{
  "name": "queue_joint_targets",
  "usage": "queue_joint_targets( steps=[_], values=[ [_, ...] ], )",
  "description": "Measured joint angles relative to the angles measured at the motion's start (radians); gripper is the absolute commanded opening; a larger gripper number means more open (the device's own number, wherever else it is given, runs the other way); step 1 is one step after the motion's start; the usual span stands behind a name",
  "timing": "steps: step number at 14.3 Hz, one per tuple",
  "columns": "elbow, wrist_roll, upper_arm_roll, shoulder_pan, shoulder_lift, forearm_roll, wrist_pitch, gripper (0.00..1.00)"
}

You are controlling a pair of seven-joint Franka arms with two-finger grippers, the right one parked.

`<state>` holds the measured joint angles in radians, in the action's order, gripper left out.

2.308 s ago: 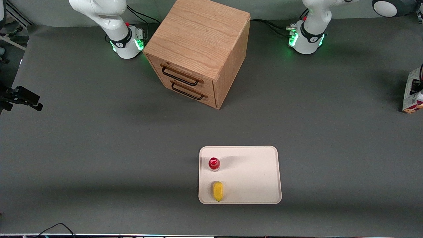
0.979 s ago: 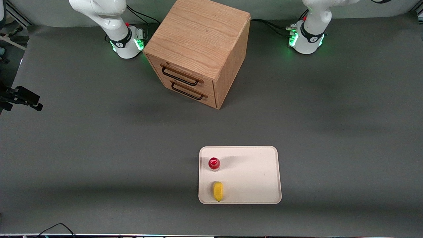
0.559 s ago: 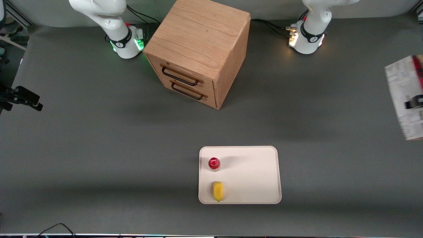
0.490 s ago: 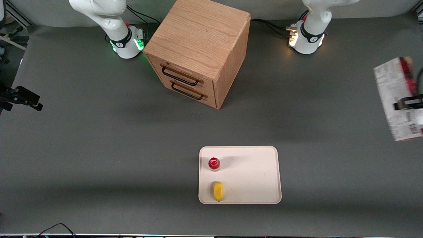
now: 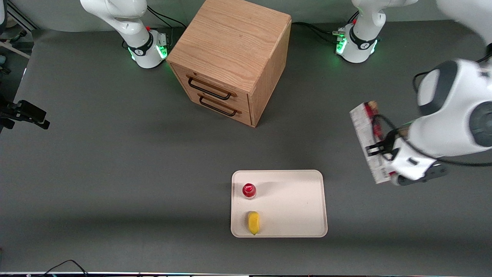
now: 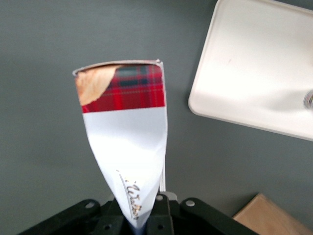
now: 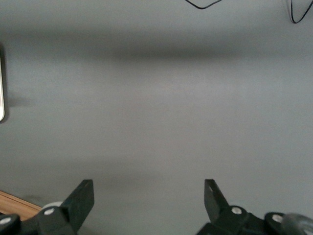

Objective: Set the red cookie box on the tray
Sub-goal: 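Lower the cookie box onto the white tray beside the apple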

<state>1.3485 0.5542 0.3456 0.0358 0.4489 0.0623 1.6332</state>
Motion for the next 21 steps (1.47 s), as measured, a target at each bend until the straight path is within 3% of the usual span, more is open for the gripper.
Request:
queue_joint_targets(
  steps=[7, 12, 21],
  values=[
    [0.074, 0.259, 0.146, -0.024, 0.255, 0.212, 0.353, 0.0],
    [0.05, 0.268, 0.149, -0.038, 0.38, 0.249, 0.54, 0.0],
    [-0.117, 0.205, 0.148, -0.046, 0.502, 0.286, 0.567, 0.0]
  ],
)
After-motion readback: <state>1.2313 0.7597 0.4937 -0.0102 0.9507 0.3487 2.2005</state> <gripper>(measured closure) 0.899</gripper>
